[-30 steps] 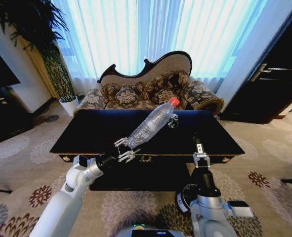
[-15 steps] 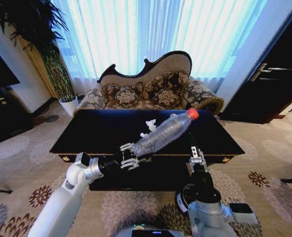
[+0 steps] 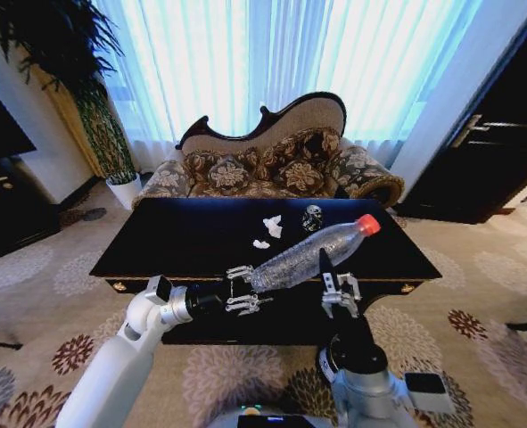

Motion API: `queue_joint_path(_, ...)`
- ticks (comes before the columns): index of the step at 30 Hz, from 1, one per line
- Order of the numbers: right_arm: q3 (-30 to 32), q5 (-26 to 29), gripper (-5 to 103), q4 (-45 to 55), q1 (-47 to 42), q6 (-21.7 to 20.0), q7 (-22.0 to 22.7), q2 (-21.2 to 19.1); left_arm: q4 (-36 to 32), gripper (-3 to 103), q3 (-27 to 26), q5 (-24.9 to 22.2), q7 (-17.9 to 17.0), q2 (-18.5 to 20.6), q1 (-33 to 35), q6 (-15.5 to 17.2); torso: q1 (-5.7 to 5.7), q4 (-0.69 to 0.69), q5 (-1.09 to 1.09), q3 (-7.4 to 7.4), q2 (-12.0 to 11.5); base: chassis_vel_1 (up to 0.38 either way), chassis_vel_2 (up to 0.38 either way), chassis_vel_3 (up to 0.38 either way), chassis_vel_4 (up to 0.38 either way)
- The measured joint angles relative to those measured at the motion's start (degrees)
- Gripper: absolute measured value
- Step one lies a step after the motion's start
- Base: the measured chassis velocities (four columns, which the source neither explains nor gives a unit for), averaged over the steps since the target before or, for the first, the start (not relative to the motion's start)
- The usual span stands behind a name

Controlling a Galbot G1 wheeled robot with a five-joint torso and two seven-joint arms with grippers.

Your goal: Move to the front of the table and place the trash on the table into the trash bin.

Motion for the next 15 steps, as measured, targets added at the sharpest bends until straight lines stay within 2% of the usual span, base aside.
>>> queue_joint_path(10, -0.1, -0.7, 103, 0.0, 0.0, -0.1, 0.0, 0.3, 0.7, 38, 1.5, 1.8, 0.3, -0.9, 0.1, 0.2, 0.00, 0.00, 0.00, 0.00, 0.0, 0.000, 0.000, 0.000, 0.000)
queue_joint_path(14, 0.2, -0.5, 84, -0.1, -0.2, 0.4, -0.7, 0.3, 0.6, 38, 1.3, 1.8, 0.5, -1.0, 0.1, 0.2, 0.00, 0.00, 0.00, 0.00, 0.0, 0.000, 0.000, 0.000, 0.000)
queue_joint_path(15, 0.2, -0.5, 84, -0.1, -0.2, 0.4, -0.7, 0.3, 0.6, 38, 1.3, 1.8, 0.5, -1.0, 0.1, 0.2, 0.00, 0.00, 0.00, 0.00, 0.0, 0.000, 0.000, 0.000, 0.000)
